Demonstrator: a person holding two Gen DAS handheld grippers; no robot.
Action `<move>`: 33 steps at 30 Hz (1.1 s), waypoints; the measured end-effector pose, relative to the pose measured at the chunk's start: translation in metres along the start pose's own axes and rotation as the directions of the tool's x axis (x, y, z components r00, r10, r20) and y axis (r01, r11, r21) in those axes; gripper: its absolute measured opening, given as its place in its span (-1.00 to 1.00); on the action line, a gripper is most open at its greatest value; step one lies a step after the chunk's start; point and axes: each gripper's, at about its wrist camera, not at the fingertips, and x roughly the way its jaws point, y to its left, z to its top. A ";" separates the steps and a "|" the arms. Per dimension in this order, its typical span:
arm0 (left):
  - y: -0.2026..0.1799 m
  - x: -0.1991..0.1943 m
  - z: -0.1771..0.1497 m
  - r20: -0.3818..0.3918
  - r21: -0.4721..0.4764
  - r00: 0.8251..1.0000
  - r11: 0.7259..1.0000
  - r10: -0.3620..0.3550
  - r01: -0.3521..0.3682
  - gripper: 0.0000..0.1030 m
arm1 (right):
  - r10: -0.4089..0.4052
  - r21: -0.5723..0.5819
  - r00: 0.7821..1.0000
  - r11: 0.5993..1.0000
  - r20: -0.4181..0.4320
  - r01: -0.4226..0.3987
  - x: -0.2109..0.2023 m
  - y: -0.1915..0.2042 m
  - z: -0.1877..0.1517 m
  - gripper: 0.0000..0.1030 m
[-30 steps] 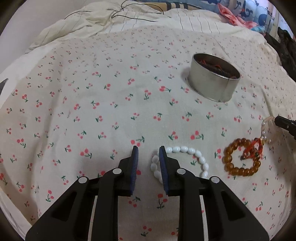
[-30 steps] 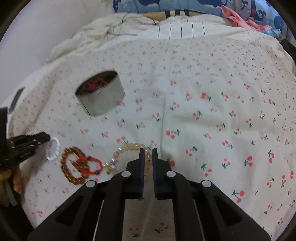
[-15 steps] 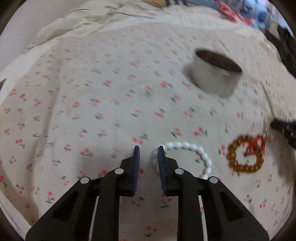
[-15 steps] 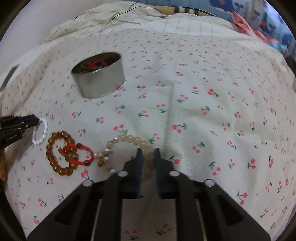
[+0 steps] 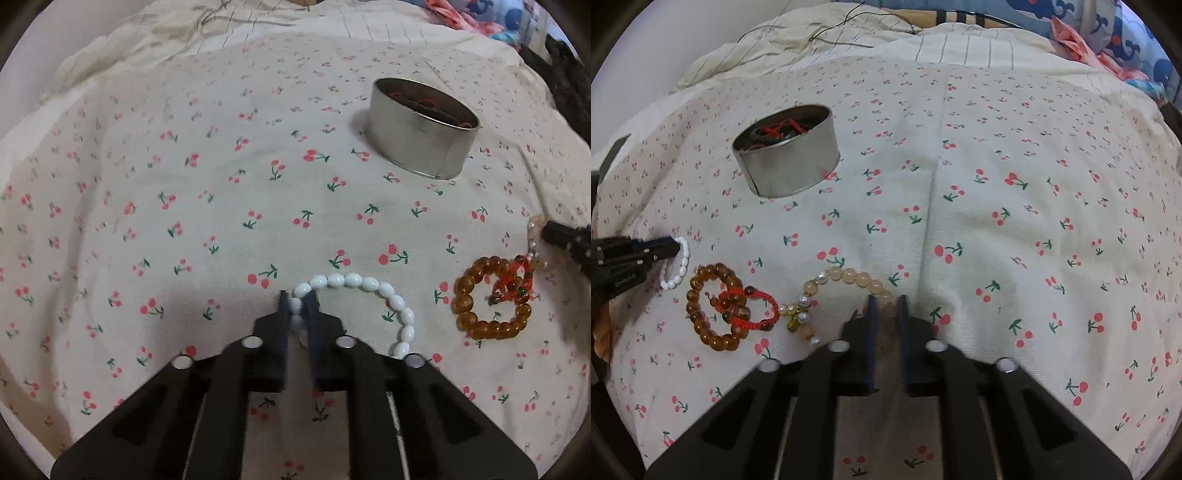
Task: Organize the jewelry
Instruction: 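Grasp the white bead bracelet with the left tool while the right tool grasps the pale pearl bracelet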
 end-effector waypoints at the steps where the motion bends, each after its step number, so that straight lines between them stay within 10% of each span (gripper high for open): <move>1: -0.001 -0.003 0.001 0.016 0.006 1.000 1.000 -0.001 0.001 -0.87 | 0.010 0.013 1.000 1.000 0.010 -0.010 -0.002 -0.001 0.000 -0.83; 11: -0.008 -0.018 0.043 0.165 -0.020 0.982 0.995 -0.095 0.100 -0.87 | 0.065 0.044 0.989 0.996 0.133 -0.072 -0.022 -0.002 0.009 -0.83; 16: -0.020 -0.003 0.050 0.114 0.028 0.991 0.997 -0.076 0.073 -0.87 | 0.041 0.030 0.996 0.999 0.083 -0.043 -0.010 -0.001 0.013 -0.82; 21: -0.015 0.017 0.048 0.034 0.036 0.999 0.999 -0.016 0.015 -0.85 | 0.019 -0.019 1.000 1.000 0.021 -0.019 0.004 0.008 0.011 -0.19; 24: -0.009 0.024 0.046 0.010 0.024 1.000 1.000 0.001 -0.002 -0.84 | -0.014 -0.056 1.000 0.998 0.016 0.015 0.008 0.014 0.009 -0.22; 27: -0.008 0.026 0.044 0.000 0.031 1.000 1.000 -0.001 0.001 -0.84 | -0.030 -0.035 0.999 0.999 0.015 0.031 0.008 0.008 0.010 -0.77; 33: -0.002 0.013 0.044 0.058 0.012 0.995 0.997 -0.077 0.077 -0.87 | -0.021 0.004 0.997 1.000 0.069 0.020 -0.004 0.002 0.011 -0.84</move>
